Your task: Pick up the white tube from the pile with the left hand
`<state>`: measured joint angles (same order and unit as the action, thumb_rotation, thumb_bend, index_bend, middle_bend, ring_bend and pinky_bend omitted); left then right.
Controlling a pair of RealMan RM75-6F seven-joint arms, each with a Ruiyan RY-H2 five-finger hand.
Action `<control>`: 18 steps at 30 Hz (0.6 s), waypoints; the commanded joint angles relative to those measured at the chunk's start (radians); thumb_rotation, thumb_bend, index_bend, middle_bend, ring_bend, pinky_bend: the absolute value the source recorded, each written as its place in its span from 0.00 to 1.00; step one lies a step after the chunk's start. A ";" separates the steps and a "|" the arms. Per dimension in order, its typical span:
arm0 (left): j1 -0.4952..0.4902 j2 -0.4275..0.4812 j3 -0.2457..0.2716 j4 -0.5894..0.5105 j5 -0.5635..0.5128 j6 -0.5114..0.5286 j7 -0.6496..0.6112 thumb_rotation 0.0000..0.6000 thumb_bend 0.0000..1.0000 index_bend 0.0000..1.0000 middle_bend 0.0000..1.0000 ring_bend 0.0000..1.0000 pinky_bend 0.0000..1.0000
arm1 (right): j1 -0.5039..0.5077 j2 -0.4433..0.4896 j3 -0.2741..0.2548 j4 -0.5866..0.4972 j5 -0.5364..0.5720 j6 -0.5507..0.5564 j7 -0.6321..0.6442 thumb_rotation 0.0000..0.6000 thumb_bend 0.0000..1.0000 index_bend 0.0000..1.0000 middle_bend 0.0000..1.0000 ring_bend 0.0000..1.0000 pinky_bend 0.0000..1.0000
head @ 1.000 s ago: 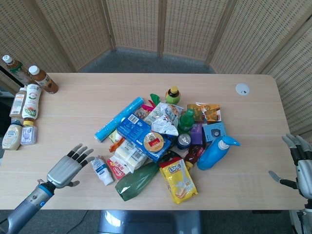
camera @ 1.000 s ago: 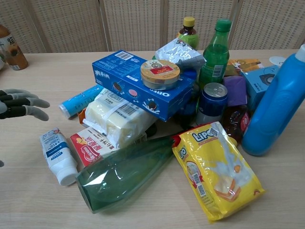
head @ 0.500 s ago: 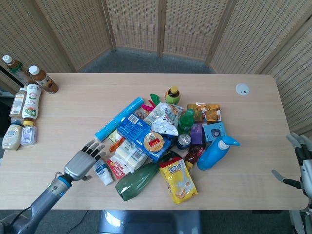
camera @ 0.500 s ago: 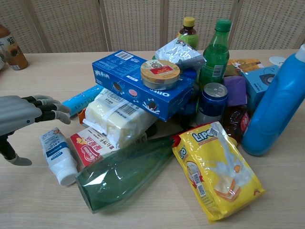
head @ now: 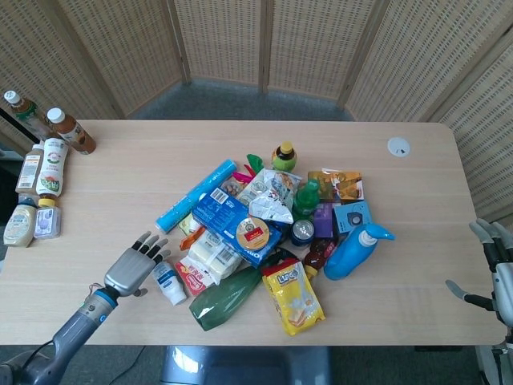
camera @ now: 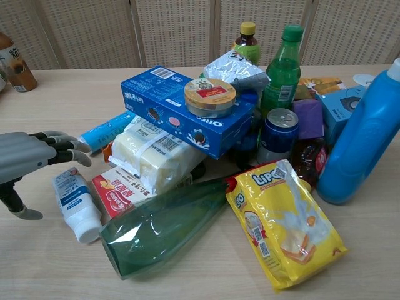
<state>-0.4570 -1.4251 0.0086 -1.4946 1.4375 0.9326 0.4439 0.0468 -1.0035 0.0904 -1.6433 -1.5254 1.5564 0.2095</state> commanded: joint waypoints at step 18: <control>-0.031 -0.119 0.031 0.102 -0.049 0.002 0.153 1.00 0.04 0.56 0.41 0.38 0.59 | -0.004 0.002 0.005 0.005 0.003 0.006 0.016 1.00 0.00 0.00 0.00 0.00 0.00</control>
<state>-0.4868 -1.5272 0.0281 -1.4135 1.3883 0.9339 0.5723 0.0433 -1.0011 0.0956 -1.6383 -1.5229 1.5627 0.2256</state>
